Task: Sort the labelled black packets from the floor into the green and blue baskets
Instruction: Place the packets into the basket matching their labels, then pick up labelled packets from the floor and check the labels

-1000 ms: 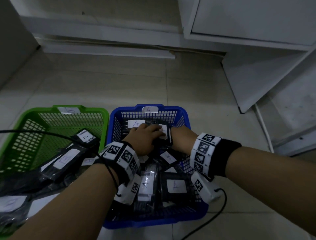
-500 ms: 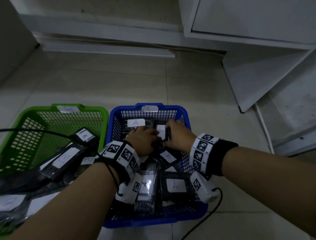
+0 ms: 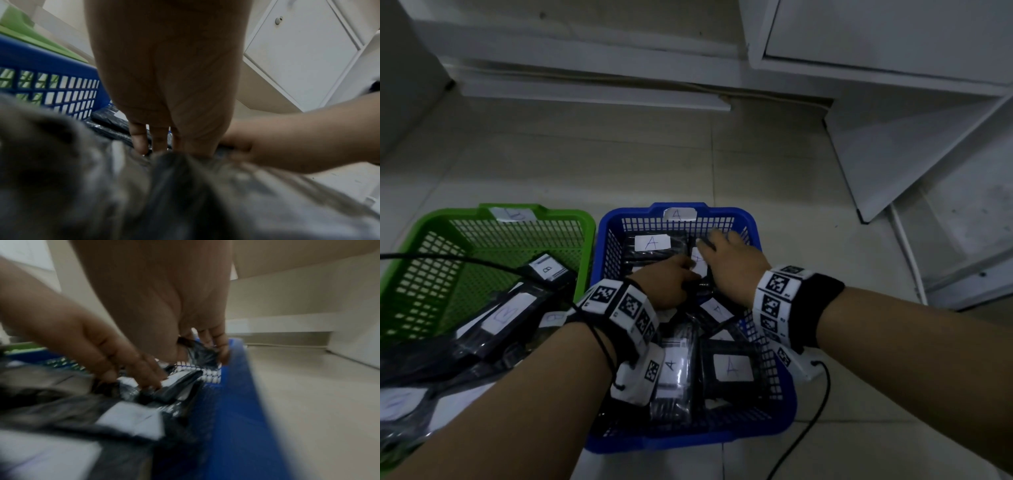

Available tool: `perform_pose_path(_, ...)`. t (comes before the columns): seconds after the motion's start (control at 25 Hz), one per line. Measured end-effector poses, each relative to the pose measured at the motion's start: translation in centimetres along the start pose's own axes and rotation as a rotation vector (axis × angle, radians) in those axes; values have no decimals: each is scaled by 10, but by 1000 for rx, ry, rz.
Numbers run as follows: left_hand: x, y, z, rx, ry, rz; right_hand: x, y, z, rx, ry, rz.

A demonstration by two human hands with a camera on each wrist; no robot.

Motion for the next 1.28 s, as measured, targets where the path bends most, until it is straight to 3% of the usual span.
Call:
perform_pose_path(0.16, -2, -1, 1, -17, 21, -2, 0, 32, -1, 185, 19, 49)
perform_pose_path(0.4, -10, -2, 1, -25, 96, 42, -7, 4, -4, -39, -89, 141)
perform_pose_path(0.56, -16, -1, 1, -22, 152, 55, -9, 11, -9, -13, -180, 72)
perform_pose_path(0.68, -12, 3, -2, 9, 122, 59, -8, 16, -12, -6, -233, 175)
perform_pose_path(0.92, -11, 11, -8, 81, 74, -46, -10, 28, -14, 86, -162, 12)
perform_pose_path(1.08, -6, 14, -9, 94, 51, -55, -14, 17, -11, 1, -131, -73)
perform_pose_path(1.2, -4, 16, -10, 96, 40, -47, -22, 8, -7, -83, -23, -87)
perform_pose_path(1.28, -3, 18, -11, 104, 26, -44, -20, 2, -7, -70, -26, -25)
Point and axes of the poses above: each hand's wrist, its own z-axis away from the middle knuckle, its own y-axis out of the palm, x = y × z, the point moved 10 cm from there along -z, towards the middle knuckle, and after that the axes turned 8 degrees about -y, right-handed, at the moved point
